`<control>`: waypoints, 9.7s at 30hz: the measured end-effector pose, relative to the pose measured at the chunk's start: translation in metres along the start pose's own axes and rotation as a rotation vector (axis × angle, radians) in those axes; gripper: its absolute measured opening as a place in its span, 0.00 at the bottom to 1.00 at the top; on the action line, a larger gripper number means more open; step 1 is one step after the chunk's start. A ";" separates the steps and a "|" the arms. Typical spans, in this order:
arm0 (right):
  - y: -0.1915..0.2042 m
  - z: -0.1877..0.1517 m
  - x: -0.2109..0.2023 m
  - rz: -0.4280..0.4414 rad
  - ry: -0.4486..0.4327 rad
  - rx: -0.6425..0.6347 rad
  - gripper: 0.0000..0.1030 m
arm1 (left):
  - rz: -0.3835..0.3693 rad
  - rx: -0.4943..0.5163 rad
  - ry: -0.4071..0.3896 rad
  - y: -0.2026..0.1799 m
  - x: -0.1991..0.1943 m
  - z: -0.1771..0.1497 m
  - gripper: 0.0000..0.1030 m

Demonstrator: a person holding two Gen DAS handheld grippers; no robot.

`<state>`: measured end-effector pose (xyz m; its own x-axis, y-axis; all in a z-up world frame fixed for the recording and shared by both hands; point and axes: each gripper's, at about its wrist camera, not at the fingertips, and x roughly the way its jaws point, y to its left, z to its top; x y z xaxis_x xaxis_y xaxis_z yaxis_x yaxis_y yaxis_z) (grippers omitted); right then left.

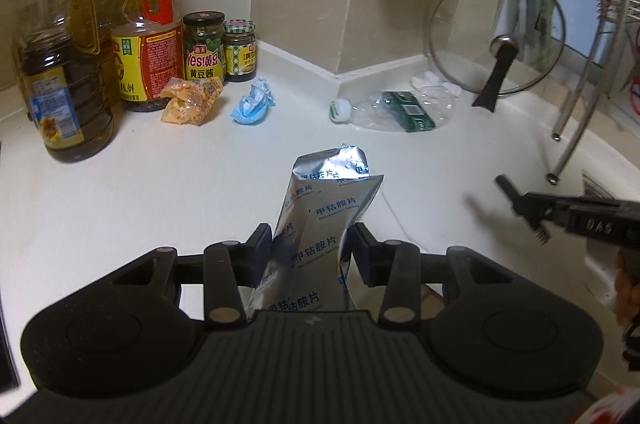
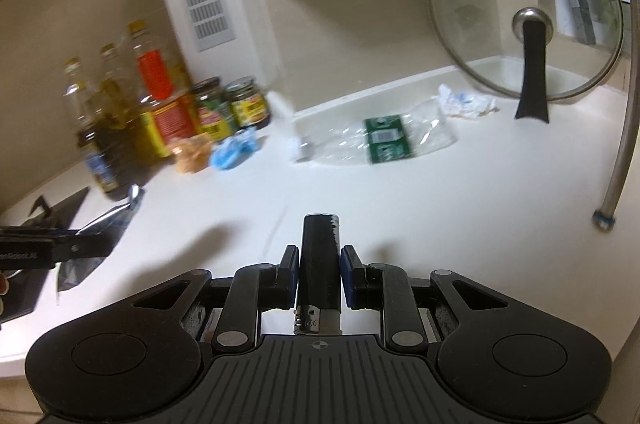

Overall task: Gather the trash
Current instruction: 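Carry the foil packet in the left gripper while the right gripper carries the lighter to the bin, then open the right gripper to drop the lighter while the left gripper drops the foil packet, then raise both grippers from the bin back to the counter litter, then grasp the blue face mask with the left gripper while the right gripper grasps the white tissue, then carry the blue mask in the left gripper while the right gripper carries the tissue to the bin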

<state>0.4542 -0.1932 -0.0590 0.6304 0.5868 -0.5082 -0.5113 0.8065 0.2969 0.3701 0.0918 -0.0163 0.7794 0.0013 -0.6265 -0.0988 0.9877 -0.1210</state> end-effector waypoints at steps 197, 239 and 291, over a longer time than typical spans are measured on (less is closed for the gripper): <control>-0.163 0.121 0.138 -0.225 -0.083 0.053 0.56 | 0.249 0.020 -0.055 0.017 0.168 0.100 0.44; -0.218 0.161 0.257 -0.270 -0.024 0.084 0.90 | 0.329 0.069 -0.063 0.025 0.237 0.138 0.16; -0.116 0.129 0.059 -0.147 -0.177 0.007 0.18 | 0.186 0.031 -0.142 -0.004 0.062 0.088 0.16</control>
<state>0.6260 -0.2427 -0.0189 0.7906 0.4660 -0.3971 -0.4026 0.8844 0.2362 0.4734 0.1016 0.0126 0.8291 0.2033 -0.5208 -0.2312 0.9728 0.0118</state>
